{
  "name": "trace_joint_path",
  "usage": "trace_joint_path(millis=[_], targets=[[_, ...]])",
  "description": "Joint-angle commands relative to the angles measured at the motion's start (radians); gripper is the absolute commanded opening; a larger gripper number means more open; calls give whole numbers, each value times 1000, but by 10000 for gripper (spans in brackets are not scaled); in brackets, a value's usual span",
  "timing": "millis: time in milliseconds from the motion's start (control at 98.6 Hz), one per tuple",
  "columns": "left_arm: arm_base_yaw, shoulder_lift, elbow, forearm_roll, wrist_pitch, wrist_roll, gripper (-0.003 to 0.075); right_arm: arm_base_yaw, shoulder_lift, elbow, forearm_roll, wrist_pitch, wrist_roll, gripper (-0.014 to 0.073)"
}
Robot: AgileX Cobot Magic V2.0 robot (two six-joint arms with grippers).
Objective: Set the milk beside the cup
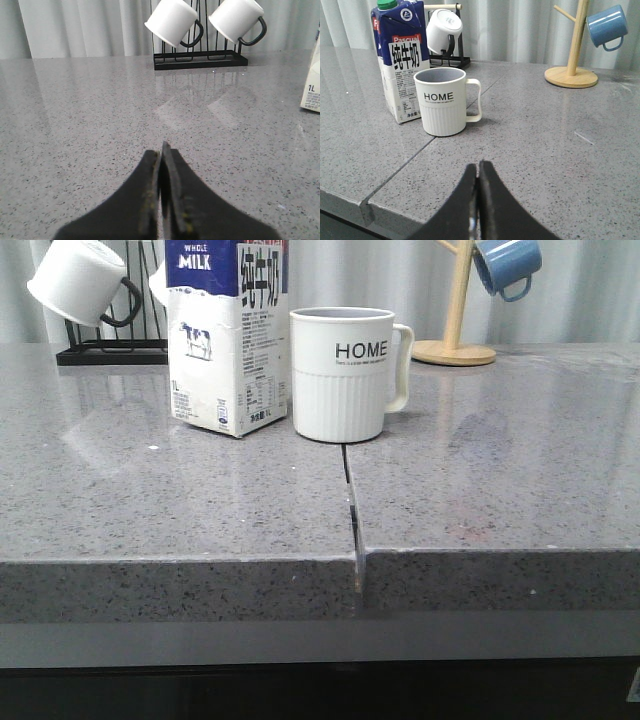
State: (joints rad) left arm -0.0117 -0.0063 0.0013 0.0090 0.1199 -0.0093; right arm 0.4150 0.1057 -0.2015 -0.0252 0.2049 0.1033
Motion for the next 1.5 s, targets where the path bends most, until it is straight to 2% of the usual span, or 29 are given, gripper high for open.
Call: trace_joint_path(millis=[0, 456, 669, 892, 1075, 1206, 1490], targets=[[1, -31, 43, -9, -78, 1, -21, -1, 10, -27, 0, -81, -6, -59], [1, -31, 43, -9, -78, 1, -21, -19, 10, -27, 0, -82, -6, -59], [1, -31, 43, -9, -78, 1, -21, -196, 10, 42, 0, -162, -6, -59], [1, -31, 43, -9, -78, 1, -21, -405, -4, 216, 1, -374, -1, -59], [1, -31, 43, -9, -78, 1, -21, -481, -143, 212, 0, -249, 6, -59], [1, -31, 43, -9, -78, 1, -21, -488, -138, 212, -7, -205, 2, -59], [1, -31, 43, -9, -80, 1, -21, -488, -137, 212, -7, -205, 2, -59]])
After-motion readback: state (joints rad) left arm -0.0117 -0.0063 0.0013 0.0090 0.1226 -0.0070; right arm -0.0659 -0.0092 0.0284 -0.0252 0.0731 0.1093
